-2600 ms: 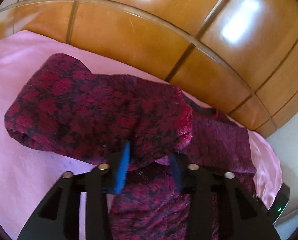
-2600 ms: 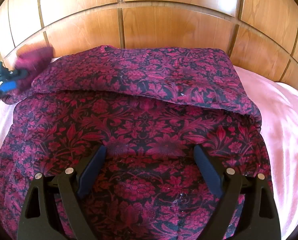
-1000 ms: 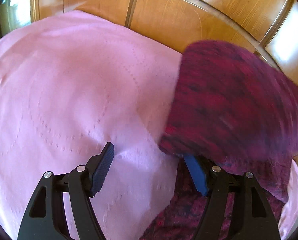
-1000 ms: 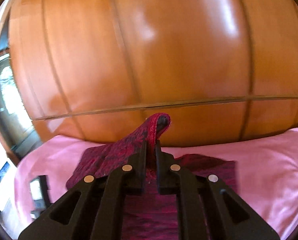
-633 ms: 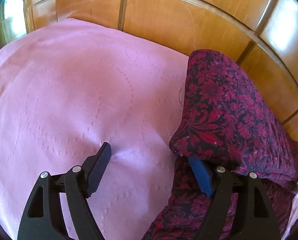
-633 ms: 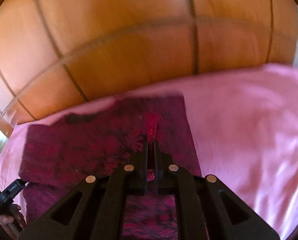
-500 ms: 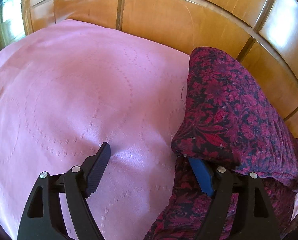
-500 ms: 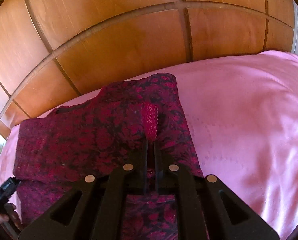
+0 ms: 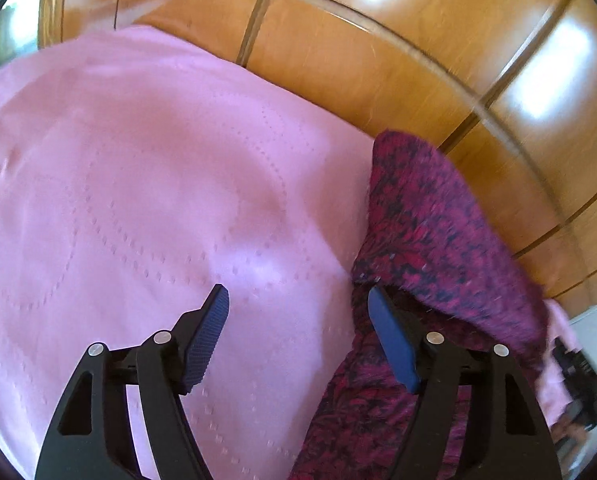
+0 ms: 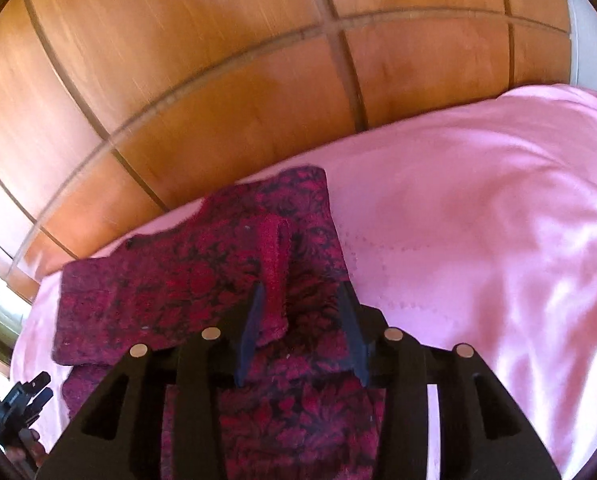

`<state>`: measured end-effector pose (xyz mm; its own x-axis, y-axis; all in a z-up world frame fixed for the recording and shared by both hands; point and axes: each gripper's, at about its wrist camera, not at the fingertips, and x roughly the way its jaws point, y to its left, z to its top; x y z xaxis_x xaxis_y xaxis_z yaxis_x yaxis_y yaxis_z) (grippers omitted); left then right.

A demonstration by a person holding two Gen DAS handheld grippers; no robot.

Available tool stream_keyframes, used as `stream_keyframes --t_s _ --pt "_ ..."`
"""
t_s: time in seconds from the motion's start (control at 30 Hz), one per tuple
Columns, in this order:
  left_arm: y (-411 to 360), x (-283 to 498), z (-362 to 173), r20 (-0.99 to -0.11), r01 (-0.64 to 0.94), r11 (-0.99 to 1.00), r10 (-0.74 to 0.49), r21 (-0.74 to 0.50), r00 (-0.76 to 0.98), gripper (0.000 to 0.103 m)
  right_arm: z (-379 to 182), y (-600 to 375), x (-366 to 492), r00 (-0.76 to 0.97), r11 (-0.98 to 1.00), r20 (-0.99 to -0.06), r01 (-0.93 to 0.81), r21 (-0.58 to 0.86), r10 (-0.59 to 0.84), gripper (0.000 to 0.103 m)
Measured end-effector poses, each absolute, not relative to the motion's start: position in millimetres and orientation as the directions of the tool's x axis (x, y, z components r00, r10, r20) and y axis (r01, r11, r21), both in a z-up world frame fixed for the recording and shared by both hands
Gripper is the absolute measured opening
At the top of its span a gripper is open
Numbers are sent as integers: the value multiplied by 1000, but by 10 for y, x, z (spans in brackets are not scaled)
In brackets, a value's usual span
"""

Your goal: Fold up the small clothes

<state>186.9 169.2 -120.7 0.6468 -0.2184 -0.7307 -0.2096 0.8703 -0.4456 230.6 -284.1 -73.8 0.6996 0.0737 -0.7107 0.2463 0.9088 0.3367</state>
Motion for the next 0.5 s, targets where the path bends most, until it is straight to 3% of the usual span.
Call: stream_keyframes --t_s 0.13,0.33,0.43,0.5 --pt "1921 2059 -1158 -670 -184 785 -350 -591 655 72 -632 -2699 2253 709 919 -695 185 347 119 49" --pt "1930 2476 -1169 -640 -131 749 -446 -650 626 72 -839 -2588 2577 677 916 -723 194 353 135 50" --pt "1861 2752 -1242 -644 -125 740 -474 -661 600 72 -948 -2576 2686 654 919 -745 204 337 128 44" --pt "1829 2917 -1275 -656 -147 740 -464 -656 595 70 -993 -2560 2705 650 922 -748 192 337 139 34"
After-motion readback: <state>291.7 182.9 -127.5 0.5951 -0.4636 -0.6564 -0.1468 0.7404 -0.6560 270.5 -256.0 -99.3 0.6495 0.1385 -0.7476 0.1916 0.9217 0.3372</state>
